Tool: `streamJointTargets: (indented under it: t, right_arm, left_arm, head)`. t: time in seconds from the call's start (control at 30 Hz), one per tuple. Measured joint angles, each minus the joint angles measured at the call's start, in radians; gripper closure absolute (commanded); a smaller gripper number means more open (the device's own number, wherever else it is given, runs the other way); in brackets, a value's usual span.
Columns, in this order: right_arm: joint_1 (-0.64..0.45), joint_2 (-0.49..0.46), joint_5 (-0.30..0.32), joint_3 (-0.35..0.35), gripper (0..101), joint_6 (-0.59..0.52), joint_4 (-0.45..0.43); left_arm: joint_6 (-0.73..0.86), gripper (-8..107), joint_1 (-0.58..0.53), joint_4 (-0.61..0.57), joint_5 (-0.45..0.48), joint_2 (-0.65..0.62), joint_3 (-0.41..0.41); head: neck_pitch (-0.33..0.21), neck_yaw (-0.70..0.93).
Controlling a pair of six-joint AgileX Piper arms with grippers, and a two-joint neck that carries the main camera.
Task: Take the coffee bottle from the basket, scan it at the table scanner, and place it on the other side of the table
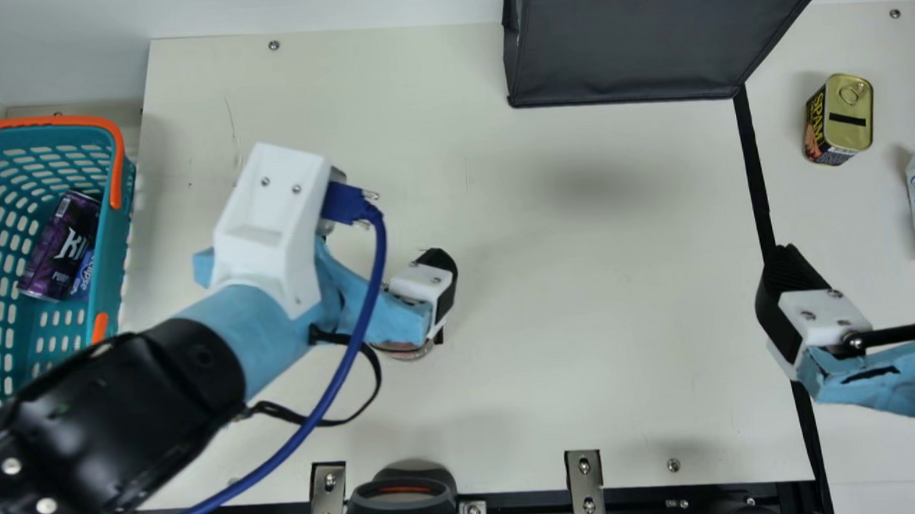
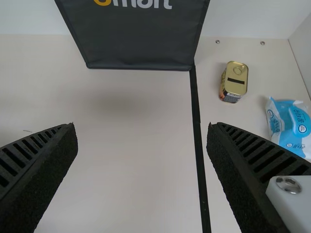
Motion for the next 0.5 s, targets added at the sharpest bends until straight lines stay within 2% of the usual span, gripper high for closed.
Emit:
streamJointTargets:
  t: [0.2,0.5]
  right_arm:
    - [0.000,0.000,0.000,0.000,6,0.000,0.000]
    - [0.000,0.000,0.000,0.000,6,0.000,0.000]
  left_arm:
    - [-0.149,9,-0.027,0.019,0.045,0.049,-0.004]
    - [-0.254,9,-0.042,0.007,0.073,0.103,0.007]
  head:
    - [0.000,0.000]
    - [0.000,0.002]
